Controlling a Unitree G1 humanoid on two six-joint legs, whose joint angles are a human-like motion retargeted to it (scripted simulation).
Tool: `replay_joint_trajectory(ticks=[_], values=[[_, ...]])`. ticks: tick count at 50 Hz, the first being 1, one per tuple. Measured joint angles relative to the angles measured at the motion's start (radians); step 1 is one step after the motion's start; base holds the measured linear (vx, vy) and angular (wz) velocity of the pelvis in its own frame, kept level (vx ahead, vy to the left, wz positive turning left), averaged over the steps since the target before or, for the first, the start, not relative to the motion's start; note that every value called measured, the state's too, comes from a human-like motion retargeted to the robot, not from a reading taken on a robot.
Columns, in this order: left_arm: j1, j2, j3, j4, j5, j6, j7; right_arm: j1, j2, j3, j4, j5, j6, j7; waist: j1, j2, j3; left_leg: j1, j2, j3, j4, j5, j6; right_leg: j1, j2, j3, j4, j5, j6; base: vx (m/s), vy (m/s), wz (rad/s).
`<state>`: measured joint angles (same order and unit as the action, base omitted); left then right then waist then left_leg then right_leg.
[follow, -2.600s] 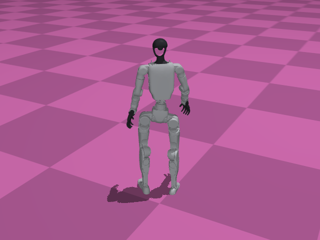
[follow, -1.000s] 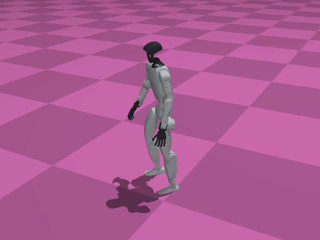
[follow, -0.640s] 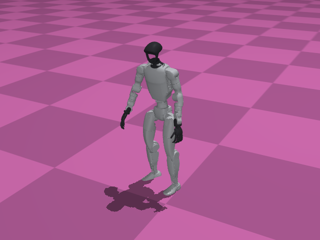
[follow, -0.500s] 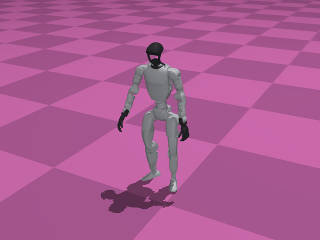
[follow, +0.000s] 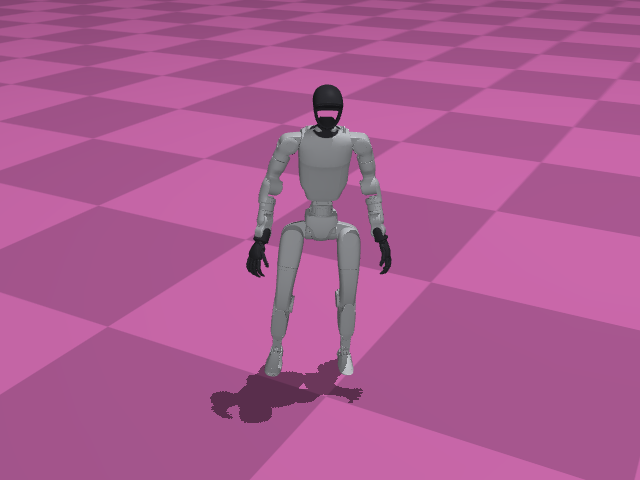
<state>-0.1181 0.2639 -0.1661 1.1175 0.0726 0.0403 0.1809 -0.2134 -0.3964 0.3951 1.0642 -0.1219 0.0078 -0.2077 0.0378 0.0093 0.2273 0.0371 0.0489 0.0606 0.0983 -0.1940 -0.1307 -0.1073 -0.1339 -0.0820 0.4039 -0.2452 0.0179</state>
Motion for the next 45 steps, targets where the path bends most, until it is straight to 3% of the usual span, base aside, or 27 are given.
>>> replay_joint_trajectory(ticks=[5, 7, 15, 17, 22, 25, 32, 35, 38, 42, 45], values=[[0.008, -0.001, -0.021, -0.030, 0.002, -0.022, 0.011, 0.011, 0.007, 0.022, -0.005, -0.007, -0.001, -0.007, -0.002, -0.046, -0.007, 0.007, -0.058, -0.128, -0.031, 0.021, 0.004, 0.038, 0.035, 0.257, -0.206, 0.082, 0.081, 0.06, -0.16, 1.40], [0.012, -0.002, -0.025, -0.038, 0.012, -0.029, 0.011, 0.009, 0.011, 0.031, -0.006, -0.014, -0.003, -0.008, 0.012, -0.059, -0.011, 0.007, -0.073, -0.170, -0.050, 0.035, -0.001, 0.047, 0.033, 0.280, -0.239, 0.123, 0.092, 0.03, -0.20, 1.18], [0.039, -0.015, -0.031, -0.056, 0.065, -0.063, 0.017, 0.010, 0.002, 0.055, 0.004, -0.038, -0.018, -0.034, 0.097, -0.061, -0.035, -0.024, -0.077, -0.342, -0.147, 0.098, -0.015, 0.071, -0.009, 0.074, -0.279, 0.138, 0.118, -0.03, -0.21, 1.25], [0.040, -0.019, -0.029, -0.053, 0.069, -0.061, 0.015, 0.007, -0.003, 0.057, 0.016, -0.036, -0.013, -0.034, 0.113, -0.062, -0.038, -0.043, -0.073, -0.293, -0.148, 0.098, 0.001, 0.075, -0.022, 0.013, -0.287, 0.140, 0.130, -0.09, -0.18, 1.62], [0.024, -0.018, -0.012, -0.032, 0.067, -0.020, -0.001, -0.024, -0.011, 0.051, 0.051, -0.022, 0.021, -0.028, 0.130, -0.086, -0.036, -0.099, -0.061, 0.067, -0.054, 0.043, 0.064, 0.072, -0.071, -0.144, -0.280, 0.135, 0.143, -0.10, -0.14, 1.73], [0.028, -0.013, 0.005, -0.010, 0.066, 0.004, -0.011, -0.042, -0.009, 0.042, 0.059, -0.013, 0.033, -0.027, 0.133, -0.107, -0.040, -0.116, -0.064, 0.195, 0.028, -0.005, 0.090, 0.072, -0.096, -0.223, -0.279, 0.134, 0.148, -0.07, -0.08, 1.46], [0.057, 0.003, 0.043, 0.076, 0.066, 0.024, -0.028, -0.056, 0.011, 0.026, 0.026, 0.006, 0.016, -0.030, 0.116, -0.124, -0.073, -0.075, -0.016, 0.411, 0.064, -0.063, 0.051, 0.083, -0.093, -0.376, -0.285, 0.123, 0.158, -0.03, 0.01, 1.14], [0.053, 0.004, 0.054, 0.122, 0.061, 0.023, -0.036, -0.055, 0.017, 0.027, 0.012, 0.000, 0.005, -0.022, 0.105, -0.115, -0.083, -0.039, 0.009, 0.477, 0.000, -0.011, 0.015, 0.097, -0.073, -0.440, -0.294, 0.120, 0.154, -0.02, 0.09, 0.98], [0.047, 0.001, 0.051, 0.145, 0.050, 0.021, -0.044, -0.043, 0.014, 0.028, 0.002, -0.004, -0.004, -0.011, 0.100, -0.099, -0.076, -0.016, 0.016, 0.432, -0.058, 0.015, -0.018, 0.119, -0.059, -0.495, -0.284, 0.115, 0.132, -0.01, 0.13, 0.94], [0.036, 0.001, 0.031, 0.131, 0.035, 0.017, -0.045, -0.017, 0.005, 0.025, -0.005, 0.005, -0.010, 0.001, 0.097, -0.068, -0.046, 0.003, 0.035, 0.338, -0.078, 0.022, -0.029, 0.118, -0.057, -0.497, -0.173, 0.095, 0.043, 0.01, 0.13, 1.04], [0.029, 0.005, 0.016, 0.108, 0.032, 0.008, -0.038, 0.006, 0.000, 0.025, -0.005, 0.012, -0.018, 0.007, 0.091, -0.046, -0.023, 0.010, 0.052, 0.270, -0.058, 0.017, -0.026, 0.065, -0.059, -0.395, -0.015, 0.048, -0.016, 0.03, 0.09, 1.17]])
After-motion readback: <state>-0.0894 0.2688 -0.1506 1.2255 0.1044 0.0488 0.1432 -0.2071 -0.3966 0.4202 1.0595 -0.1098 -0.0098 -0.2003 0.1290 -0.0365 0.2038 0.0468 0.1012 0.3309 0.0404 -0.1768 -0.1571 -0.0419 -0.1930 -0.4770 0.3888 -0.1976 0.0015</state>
